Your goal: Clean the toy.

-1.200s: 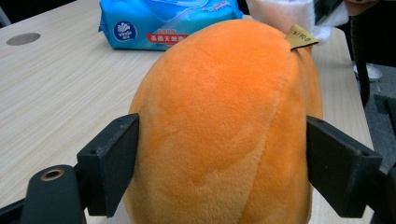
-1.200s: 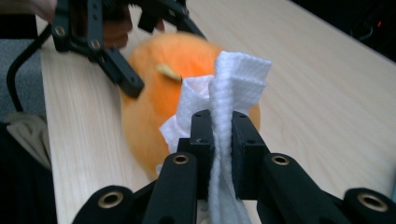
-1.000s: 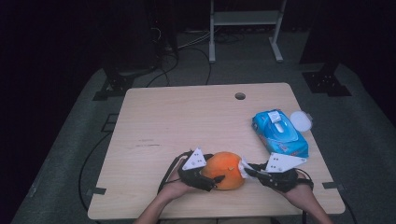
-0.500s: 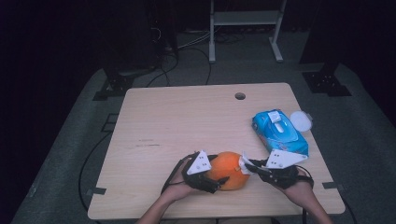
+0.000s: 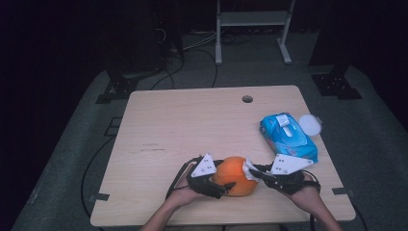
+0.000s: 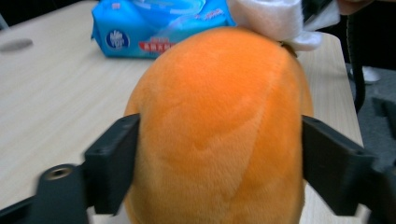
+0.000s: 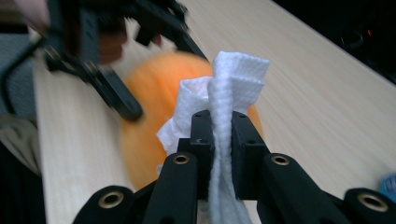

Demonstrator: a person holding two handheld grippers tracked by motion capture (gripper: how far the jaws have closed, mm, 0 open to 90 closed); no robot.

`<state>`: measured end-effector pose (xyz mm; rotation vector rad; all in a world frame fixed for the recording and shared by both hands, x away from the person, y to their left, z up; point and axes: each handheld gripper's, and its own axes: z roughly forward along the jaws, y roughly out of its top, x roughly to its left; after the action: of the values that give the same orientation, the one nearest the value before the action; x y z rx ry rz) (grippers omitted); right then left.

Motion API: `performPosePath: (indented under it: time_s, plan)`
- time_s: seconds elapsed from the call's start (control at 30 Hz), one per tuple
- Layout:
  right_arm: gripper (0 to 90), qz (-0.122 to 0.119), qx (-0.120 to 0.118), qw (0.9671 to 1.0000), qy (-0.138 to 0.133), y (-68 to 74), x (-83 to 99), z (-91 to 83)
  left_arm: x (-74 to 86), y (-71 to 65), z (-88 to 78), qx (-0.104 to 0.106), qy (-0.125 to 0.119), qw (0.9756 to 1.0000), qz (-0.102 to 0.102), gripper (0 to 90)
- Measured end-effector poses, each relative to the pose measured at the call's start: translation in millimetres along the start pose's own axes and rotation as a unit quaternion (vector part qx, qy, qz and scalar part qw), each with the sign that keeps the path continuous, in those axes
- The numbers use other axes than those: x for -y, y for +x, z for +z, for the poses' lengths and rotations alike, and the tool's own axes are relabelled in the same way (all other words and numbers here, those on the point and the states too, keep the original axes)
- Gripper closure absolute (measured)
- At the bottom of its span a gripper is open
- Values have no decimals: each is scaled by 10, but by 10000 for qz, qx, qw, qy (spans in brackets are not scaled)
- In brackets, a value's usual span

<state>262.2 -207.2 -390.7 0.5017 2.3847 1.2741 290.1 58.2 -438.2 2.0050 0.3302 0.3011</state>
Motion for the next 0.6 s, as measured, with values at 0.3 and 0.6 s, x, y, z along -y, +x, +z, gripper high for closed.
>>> performPosePath:
  time_s: [0.3,0.6]
  plan:
    - [801,-257,-91,9996,25,76,-63,26,-44,-81,34,137,11,9997,223,101]
    - [800,-392,-111,9991,-101,154,-157,46,-125,-175,17,-171,-137,9988,441,290]
